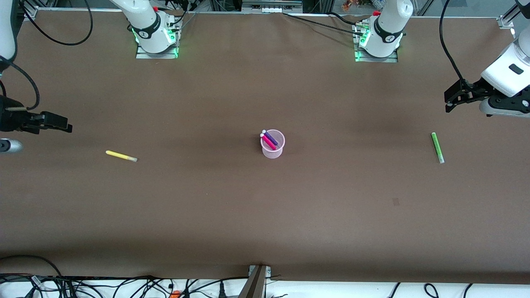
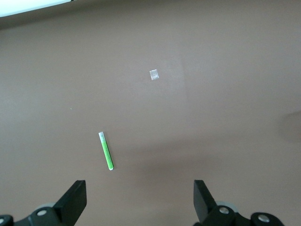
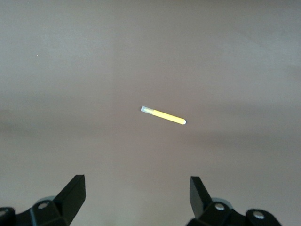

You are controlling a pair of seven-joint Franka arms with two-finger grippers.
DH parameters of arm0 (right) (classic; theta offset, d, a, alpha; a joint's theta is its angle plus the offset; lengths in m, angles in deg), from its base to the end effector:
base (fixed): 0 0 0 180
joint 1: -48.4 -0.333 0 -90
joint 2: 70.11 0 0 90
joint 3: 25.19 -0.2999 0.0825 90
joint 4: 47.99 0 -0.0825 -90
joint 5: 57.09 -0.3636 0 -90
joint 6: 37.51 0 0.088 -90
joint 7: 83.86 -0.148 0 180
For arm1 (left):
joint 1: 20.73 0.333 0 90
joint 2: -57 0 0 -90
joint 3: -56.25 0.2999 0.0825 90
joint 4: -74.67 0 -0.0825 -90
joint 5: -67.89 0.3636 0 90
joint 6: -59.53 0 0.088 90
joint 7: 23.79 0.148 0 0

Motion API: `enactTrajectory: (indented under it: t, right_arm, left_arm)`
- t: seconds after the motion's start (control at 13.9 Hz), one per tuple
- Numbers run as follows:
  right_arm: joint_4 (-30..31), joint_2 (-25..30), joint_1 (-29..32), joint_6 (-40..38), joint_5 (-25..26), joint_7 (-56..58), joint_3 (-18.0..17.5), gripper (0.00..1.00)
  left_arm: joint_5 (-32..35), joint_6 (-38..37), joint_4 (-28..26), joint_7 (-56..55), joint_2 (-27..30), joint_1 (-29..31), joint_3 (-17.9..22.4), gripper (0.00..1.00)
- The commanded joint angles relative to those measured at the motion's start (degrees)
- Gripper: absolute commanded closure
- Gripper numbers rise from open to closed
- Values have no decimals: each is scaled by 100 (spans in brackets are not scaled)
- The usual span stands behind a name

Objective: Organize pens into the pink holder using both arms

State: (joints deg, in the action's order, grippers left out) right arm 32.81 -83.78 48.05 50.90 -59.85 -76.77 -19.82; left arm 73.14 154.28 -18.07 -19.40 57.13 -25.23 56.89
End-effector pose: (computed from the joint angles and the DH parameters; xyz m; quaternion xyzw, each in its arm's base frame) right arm 0.5905 -0.0393 0.5029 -0.9984 -0.0182 0.0507 0.0184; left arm 0.5419 -0.0237 0.5549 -0.9960 0.0748 -0.0184 0.0458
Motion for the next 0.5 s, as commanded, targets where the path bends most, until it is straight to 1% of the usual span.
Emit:
enactTrajectory:
  t: [0.0, 0.07, 0.14, 0.29, 0.43]
  right_arm:
    - [663, 539, 569, 158, 126, -138, -543, 5]
    - [839, 662, 771, 307, 126, -138, -745, 5]
    - [858, 689, 843, 326, 126, -138, -791, 5]
    - [789, 663, 809, 335, 109, -146, -791, 1]
    - [745, 655, 791, 326, 91, -155, -791, 1]
  left_arm:
    - [126, -141, 212, -78, -100, -15, -11, 0]
    - [117, -141, 212, -87, -100, -15, -3, 0]
    - [117, -141, 212, -87, -100, -15, -2, 0]
    - [117, -141, 212, -78, -100, -15, -11, 0]
    - [117, -141, 212, -87, -100, -15, -11, 0]
